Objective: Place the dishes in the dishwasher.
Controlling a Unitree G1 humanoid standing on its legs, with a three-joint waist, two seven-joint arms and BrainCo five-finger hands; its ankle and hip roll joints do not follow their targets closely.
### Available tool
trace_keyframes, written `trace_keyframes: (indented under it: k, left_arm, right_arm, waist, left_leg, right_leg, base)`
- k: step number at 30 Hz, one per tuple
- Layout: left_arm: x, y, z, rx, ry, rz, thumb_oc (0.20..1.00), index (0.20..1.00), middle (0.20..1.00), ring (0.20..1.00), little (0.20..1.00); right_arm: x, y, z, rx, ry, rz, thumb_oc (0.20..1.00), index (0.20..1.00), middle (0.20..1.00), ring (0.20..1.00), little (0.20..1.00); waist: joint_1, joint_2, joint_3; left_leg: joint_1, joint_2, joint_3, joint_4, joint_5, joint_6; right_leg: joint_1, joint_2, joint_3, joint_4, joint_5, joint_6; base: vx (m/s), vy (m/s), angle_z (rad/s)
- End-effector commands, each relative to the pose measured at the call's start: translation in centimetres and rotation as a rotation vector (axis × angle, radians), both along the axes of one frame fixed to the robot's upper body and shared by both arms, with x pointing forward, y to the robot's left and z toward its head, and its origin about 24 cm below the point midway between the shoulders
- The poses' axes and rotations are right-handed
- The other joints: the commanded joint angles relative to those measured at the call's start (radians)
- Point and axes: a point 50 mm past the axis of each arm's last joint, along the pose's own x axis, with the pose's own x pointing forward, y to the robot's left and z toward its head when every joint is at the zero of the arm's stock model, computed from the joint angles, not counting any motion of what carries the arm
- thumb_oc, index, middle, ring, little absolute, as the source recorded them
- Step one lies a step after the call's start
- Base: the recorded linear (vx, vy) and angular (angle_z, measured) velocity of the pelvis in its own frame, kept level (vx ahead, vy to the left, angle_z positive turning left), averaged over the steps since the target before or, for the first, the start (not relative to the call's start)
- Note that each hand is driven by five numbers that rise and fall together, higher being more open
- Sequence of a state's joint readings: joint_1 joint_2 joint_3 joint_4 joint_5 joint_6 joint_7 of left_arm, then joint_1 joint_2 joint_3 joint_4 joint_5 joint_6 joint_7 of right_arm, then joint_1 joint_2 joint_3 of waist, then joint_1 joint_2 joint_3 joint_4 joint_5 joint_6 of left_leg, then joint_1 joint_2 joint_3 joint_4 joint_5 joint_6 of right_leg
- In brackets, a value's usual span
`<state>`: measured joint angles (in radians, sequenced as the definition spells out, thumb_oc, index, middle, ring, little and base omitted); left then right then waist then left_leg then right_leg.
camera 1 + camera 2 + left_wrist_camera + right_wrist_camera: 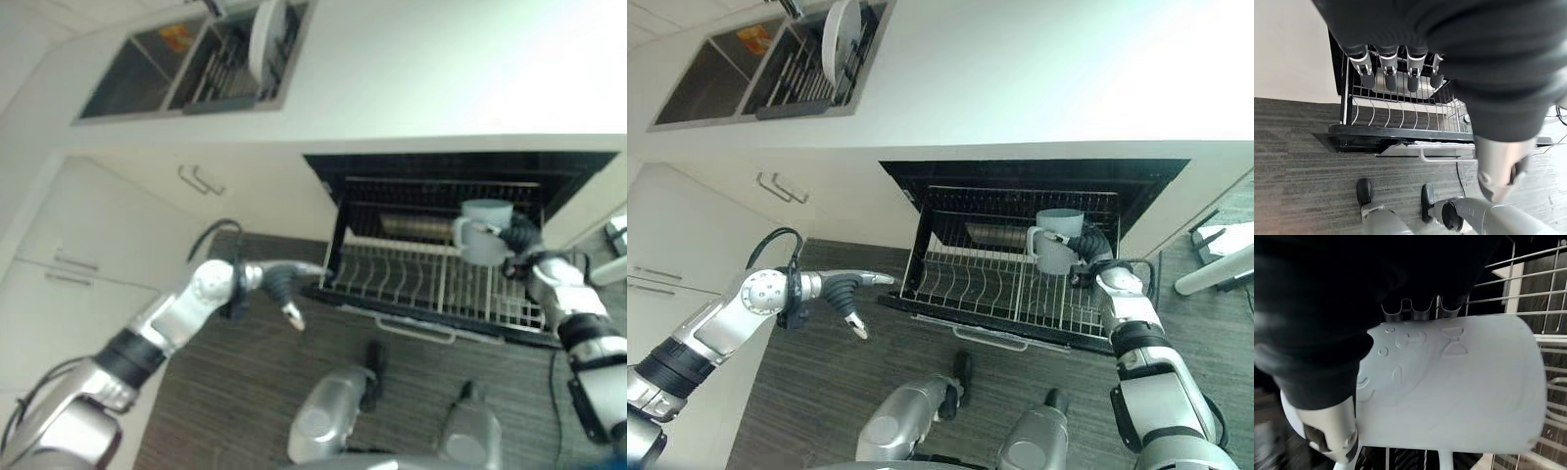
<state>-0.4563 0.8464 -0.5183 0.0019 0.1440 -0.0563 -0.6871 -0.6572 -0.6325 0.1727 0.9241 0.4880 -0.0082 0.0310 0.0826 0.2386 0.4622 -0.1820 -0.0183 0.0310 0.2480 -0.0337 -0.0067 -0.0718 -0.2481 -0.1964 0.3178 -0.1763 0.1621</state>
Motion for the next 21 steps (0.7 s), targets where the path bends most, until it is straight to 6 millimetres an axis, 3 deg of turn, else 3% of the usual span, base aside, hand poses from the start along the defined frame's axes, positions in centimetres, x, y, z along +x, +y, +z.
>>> trace_keyframes:
  k: [1, 5, 9, 15, 21]
  left_arm:
    - [0.3, 0.3, 1.9, -0.077, -0.074, 0.009, 1.000, 1.000, 1.000, 1.000, 1.000]
    - [1.8, -0.2, 4.8, -0.092, -0.241, 0.021, 1.000, 1.000, 1.000, 1.000, 1.000]
    - [2.6, -0.4, 7.0, -0.083, -0.407, 0.017, 1.000, 1.000, 1.000, 1.000, 1.000]
    - [2.7, -2.4, 8.3, 0.011, -0.462, -0.103, 1.000, 1.000, 1.000, 1.000, 1.000]
    - [2.8, -3.4, 7.7, 0.041, -0.441, -0.129, 1.000, 1.000, 1.000, 1.000, 1.000]
  right_arm:
    - [1.4, -0.1, 4.0, -0.012, -0.175, -0.044, 0.200, 0.200, 0.200, 0.200, 0.200]
    - [2.8, 0.4, 7.1, -0.038, -0.257, -0.065, 0.200, 0.200, 0.200, 0.200, 0.200]
    - [3.4, 1.1, 8.4, -0.030, -0.299, -0.067, 0.200, 0.200, 0.200, 0.200, 0.200]
    - [4.0, 2.3, 8.2, 0.126, -0.335, -0.073, 0.200, 0.200, 0.200, 0.200, 0.200]
    - [4.8, 5.8, 7.2, 0.047, -0.292, 0.094, 0.200, 0.200, 0.200, 0.200, 0.200]
  waist:
    - [0.008, -0.013, -0.043]
    - [0.005, -0.005, 0.019]
    - [0.008, -0.015, 0.052]
    - [0.014, -0.035, 0.058]
    - [0.016, -0.035, 0.058]
  left_leg:
    - [-0.051, 0.042, -0.003, 0.052, -0.058, -0.018]
    - [-0.111, 0.041, -0.002, 0.052, -0.040, -0.010]
    - [-0.151, 0.043, -0.002, 0.052, -0.031, -0.003]
    - [-0.211, 0.047, 0.002, 0.052, -0.028, 0.006]
    - [-0.224, 0.043, 0.008, 0.052, -0.026, 0.006]
  right_leg:
    - [-0.033, -0.017, -0.043, -0.018, 0.071, -0.016]
    - [-0.097, -0.004, -0.030, -0.018, 0.091, -0.023]
    - [-0.139, 0.007, -0.025, -0.018, 0.104, -0.024]
    - [-0.200, 0.021, -0.027, -0.018, 0.121, -0.020]
    - [-0.220, 0.019, -0.025, -0.018, 0.131, -0.021]
  base:
    - [-0.14, 0.010, -0.01]
    - [-0.17, -0.015, -0.10]
    - [-0.13, -0.054, -0.03]
    - [-0.08, -0.068, -0.04]
    - [-0.02, -0.002, -0.04]
